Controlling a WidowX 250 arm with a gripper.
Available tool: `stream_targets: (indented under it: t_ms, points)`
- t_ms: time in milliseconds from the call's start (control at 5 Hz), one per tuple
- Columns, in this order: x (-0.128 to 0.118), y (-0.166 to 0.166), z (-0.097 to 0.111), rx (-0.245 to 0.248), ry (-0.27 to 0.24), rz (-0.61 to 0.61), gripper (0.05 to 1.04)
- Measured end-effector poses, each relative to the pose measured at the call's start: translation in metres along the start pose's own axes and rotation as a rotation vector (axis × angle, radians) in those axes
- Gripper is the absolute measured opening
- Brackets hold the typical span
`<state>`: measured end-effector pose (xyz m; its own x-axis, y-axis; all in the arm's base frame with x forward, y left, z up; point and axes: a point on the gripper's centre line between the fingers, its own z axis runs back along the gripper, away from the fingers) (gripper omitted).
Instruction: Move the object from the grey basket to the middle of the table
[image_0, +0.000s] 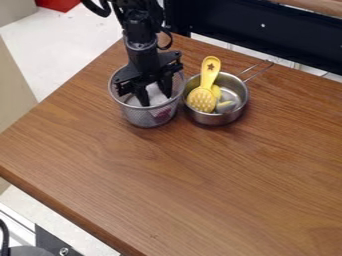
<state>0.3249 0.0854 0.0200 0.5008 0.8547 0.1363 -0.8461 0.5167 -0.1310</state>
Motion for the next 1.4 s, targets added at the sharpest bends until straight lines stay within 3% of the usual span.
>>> stream_targets:
  t_ms: [400,600,800,1000,1200,1400]
  points:
    - [0.015,-0.019,0.049,-0.125,-0.169,0.074,0.478]
    - [0.015,-0.022,0.077,-0.196,-0.217,0.109,0.478]
    - [0.000,-0.020,0.092,-0.200,-0.069,0.062,0.478]
    - [-0.022,-0.011,0.108,-0.177,0.040,-0.072,0.478]
    - [-0.062,-0.006,0.109,-0.129,0.135,-0.250,0.478]
    - [-0.101,-0.010,0.097,-0.099,0.180,-0.391,0.478]
